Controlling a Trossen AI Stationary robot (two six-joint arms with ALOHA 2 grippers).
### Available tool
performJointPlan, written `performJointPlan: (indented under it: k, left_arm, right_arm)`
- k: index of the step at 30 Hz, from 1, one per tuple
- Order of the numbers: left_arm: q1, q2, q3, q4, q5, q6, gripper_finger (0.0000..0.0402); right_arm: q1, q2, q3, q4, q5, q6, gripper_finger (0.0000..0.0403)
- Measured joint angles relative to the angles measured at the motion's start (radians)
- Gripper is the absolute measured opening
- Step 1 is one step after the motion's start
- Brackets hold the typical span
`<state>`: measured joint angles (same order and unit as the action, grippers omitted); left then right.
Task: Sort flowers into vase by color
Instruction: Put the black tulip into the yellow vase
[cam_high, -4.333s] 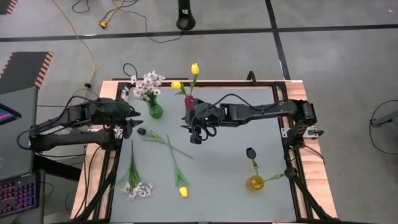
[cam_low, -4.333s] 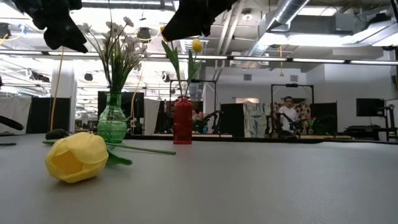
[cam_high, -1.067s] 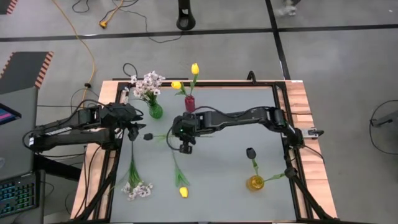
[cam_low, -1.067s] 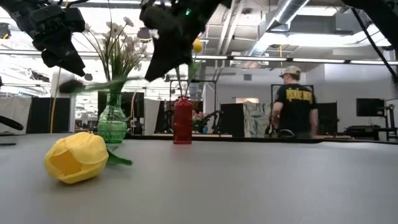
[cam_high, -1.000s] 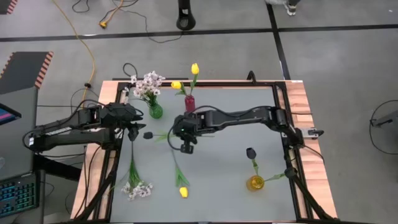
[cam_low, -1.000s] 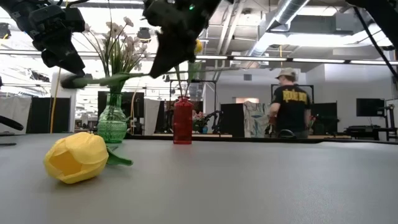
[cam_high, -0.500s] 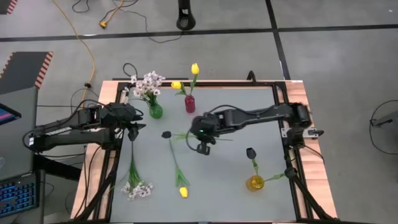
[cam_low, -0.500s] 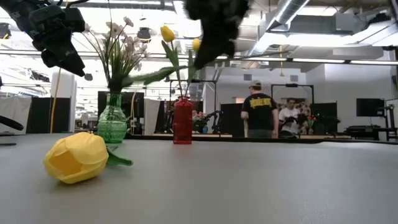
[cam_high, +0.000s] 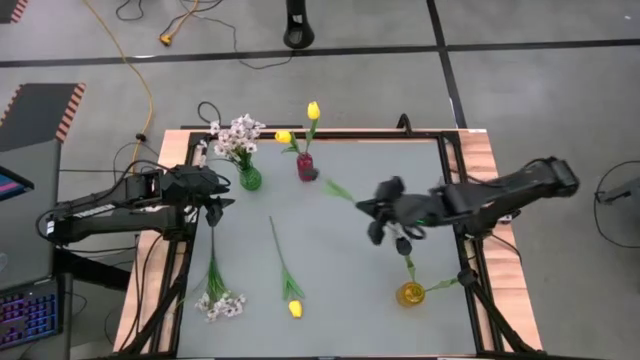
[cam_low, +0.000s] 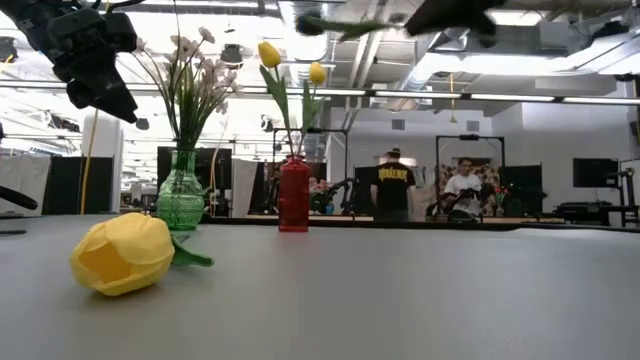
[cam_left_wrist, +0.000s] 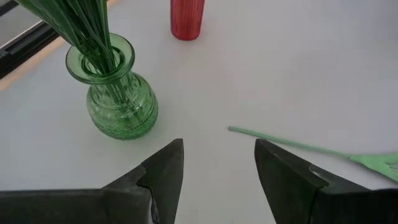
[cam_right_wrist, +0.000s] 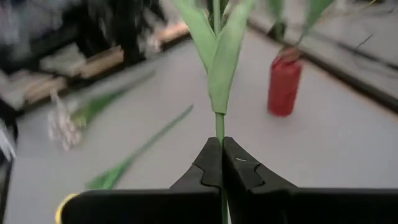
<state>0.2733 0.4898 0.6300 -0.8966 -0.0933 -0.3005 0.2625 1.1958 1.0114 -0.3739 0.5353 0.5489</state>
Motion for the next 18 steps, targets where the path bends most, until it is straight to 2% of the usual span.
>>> performJointPlan:
  k: [7, 18]
  left_arm:
    - [0.000, 0.000, 0.000, 0.032, 0.000, -0.009, 0.0184]
    - [0.000, 0.000, 0.000, 0.038, 0.000, -0.011, 0.0184]
  right_arm:
    - [0.223, -0.157, -0.081, 0.019, 0.372, 0.125, 0.0024]
    - [0.551, -0.168, -0.084, 0.015, 0.885, 0.126, 0.0025]
